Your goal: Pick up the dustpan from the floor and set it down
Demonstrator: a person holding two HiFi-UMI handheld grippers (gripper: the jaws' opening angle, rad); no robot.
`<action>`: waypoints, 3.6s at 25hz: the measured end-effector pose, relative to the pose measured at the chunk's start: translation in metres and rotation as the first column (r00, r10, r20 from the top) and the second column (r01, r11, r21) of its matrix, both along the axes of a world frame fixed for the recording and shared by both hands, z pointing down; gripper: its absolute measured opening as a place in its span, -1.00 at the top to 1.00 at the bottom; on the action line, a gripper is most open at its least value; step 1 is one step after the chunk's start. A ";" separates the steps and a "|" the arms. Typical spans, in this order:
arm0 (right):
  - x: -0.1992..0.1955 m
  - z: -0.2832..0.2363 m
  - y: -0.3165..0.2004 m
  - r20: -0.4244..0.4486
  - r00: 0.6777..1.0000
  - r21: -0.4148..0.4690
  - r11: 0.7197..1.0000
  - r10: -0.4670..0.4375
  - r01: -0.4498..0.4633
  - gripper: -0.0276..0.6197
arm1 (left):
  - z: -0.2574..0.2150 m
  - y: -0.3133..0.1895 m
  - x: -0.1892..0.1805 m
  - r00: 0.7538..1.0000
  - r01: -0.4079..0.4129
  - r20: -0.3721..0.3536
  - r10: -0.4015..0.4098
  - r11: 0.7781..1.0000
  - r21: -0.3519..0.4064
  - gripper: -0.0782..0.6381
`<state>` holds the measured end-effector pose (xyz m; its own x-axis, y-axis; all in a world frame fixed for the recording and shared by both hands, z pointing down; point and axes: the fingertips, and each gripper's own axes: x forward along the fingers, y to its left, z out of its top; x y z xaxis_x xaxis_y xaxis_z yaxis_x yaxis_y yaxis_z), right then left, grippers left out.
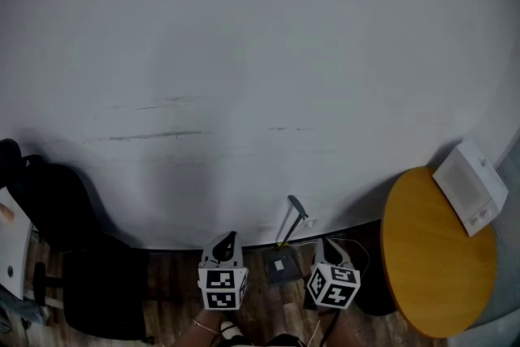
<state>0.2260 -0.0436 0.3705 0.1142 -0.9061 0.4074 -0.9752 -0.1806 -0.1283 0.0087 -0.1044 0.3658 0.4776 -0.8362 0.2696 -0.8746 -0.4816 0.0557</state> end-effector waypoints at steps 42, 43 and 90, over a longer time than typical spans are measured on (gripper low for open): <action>0.047 0.221 -0.066 -0.017 0.992 -0.245 0.962 -0.128 0.120 0.82 | 0.220 -0.033 0.068 0.999 0.038 0.044 -0.029 0.973 -0.228 0.76; 0.047 0.229 -0.064 -0.015 0.992 -0.248 0.961 -0.126 0.119 0.82 | 0.228 -0.033 0.069 0.998 0.037 0.051 -0.026 0.973 -0.229 0.76; 0.062 0.325 -0.126 0.095 0.962 -0.160 0.950 -0.255 0.268 0.28 | 0.312 -0.040 0.057 0.982 0.181 0.093 -0.162 0.949 -0.257 0.76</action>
<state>0.2882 -0.1699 0.6953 -0.1526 -0.8169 0.5562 -0.9804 0.0542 -0.1895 0.0657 -0.1439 0.6777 0.3055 -0.7986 0.5186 -0.9489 -0.3009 0.0956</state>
